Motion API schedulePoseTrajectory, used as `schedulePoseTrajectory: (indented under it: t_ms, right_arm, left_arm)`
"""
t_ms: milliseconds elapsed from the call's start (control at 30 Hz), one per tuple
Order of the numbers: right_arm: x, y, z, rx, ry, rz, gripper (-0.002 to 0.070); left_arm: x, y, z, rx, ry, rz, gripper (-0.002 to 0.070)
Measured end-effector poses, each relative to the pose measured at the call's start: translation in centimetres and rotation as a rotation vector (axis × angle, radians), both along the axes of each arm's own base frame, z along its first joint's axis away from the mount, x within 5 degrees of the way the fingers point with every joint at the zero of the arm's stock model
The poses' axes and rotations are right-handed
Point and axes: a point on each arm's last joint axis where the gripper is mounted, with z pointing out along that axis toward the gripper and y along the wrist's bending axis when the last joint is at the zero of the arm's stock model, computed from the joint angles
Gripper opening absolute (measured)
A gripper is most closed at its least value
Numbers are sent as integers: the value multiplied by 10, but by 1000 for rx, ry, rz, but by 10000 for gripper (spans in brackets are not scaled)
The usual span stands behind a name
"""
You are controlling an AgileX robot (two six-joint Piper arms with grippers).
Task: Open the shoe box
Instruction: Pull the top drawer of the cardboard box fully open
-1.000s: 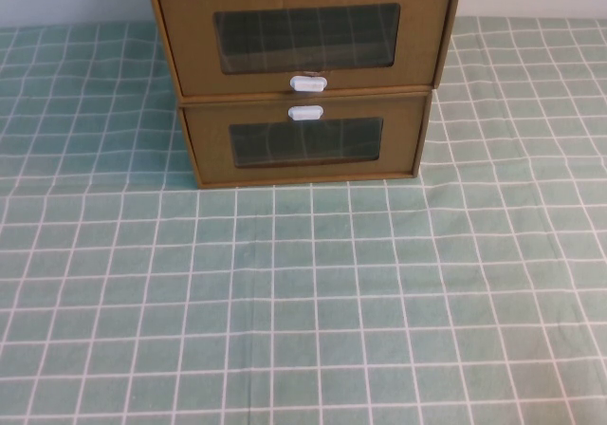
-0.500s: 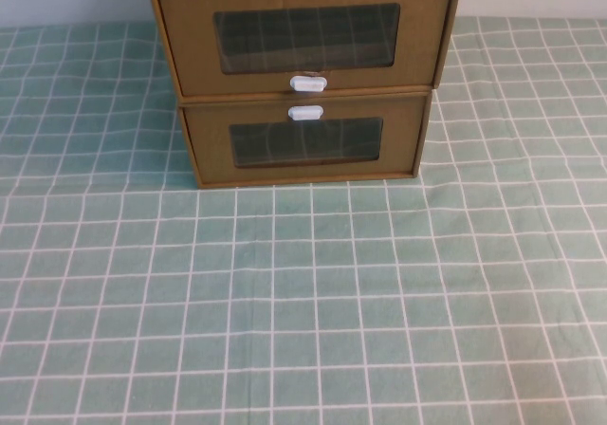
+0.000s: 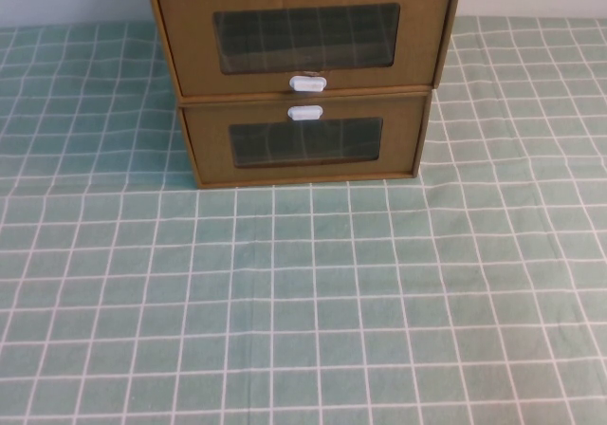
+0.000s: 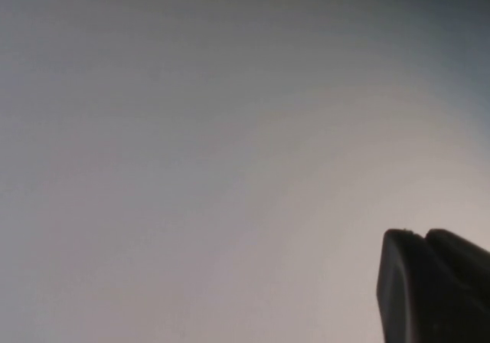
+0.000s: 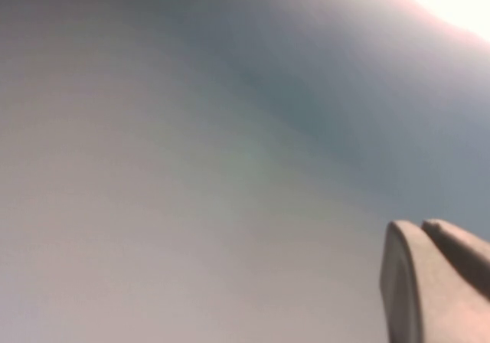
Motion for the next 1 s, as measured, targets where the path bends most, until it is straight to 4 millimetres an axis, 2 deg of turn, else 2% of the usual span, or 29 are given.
schedulePoseTrajectory:
  t_ms: [133, 333, 433, 533, 633, 800, 900, 1000]
  right_arm:
    - [-14, 1, 38, 33, -87, 67, -14]
    - [-41, 7, 106, 38, -84, 174, -14]
    - [-35, 10, 132, 28, 27, 207, -14]
    - [-10, 15, 150, 19, 239, 248, -14]
    - [19, 21, 160, 13, 504, 298, -14]
    - [74, 27, 157, 0, 900, 339, -14]
    - [100, 26, 149, -55, 997, 309, -14]
    - [119, 26, 147, -54, 996, 306, -14]
  left_arm:
    - [-12, 8, 33, -111, -38, -28, -5]
    - [-26, 9, 82, -114, -16, -38, -5]
    - [-21, 7, 107, -92, 63, -42, -5]
    - [-6, 3, 129, -43, 209, -35, -5]
    - [21, -3, 147, 8, 416, -45, -5]
    - [76, -15, 169, 101, 824, -78, -5]
    - [108, -19, 178, 190, 959, -51, -5]
    - [137, -22, 183, 253, 990, -25, -5]
